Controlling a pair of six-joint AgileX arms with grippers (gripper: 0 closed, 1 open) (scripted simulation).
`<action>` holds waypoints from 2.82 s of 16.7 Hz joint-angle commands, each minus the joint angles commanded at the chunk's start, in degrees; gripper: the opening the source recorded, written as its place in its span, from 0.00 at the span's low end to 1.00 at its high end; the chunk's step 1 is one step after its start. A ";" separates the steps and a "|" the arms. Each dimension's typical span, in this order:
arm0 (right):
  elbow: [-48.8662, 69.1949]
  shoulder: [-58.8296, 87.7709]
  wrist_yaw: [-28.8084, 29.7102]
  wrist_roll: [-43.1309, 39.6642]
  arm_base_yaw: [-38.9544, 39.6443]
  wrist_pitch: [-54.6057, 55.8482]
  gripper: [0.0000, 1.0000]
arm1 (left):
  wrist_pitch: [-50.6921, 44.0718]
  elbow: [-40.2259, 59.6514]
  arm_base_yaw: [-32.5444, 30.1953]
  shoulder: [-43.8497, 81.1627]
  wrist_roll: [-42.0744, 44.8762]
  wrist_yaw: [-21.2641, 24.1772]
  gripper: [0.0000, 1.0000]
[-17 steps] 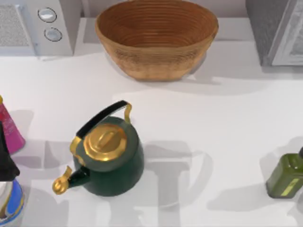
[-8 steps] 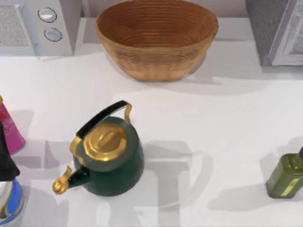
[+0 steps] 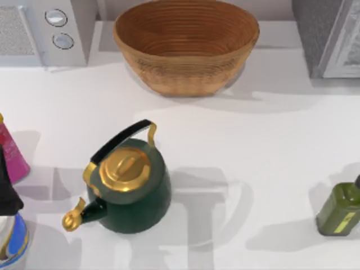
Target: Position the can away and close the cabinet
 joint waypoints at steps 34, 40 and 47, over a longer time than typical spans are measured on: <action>69.24 -11.12 30.14 -0.25 30.37 -79.91 1.00 | 0.00 0.00 0.00 0.00 0.00 0.00 1.00; 68.89 -13.00 62.97 -0.08 62.78 -80.36 1.00 | 0.00 0.00 0.00 0.00 0.00 0.00 1.00; 65.66 -14.33 84.44 -0.01 84.08 -81.65 1.00 | 0.00 0.00 0.00 0.00 0.00 0.00 1.00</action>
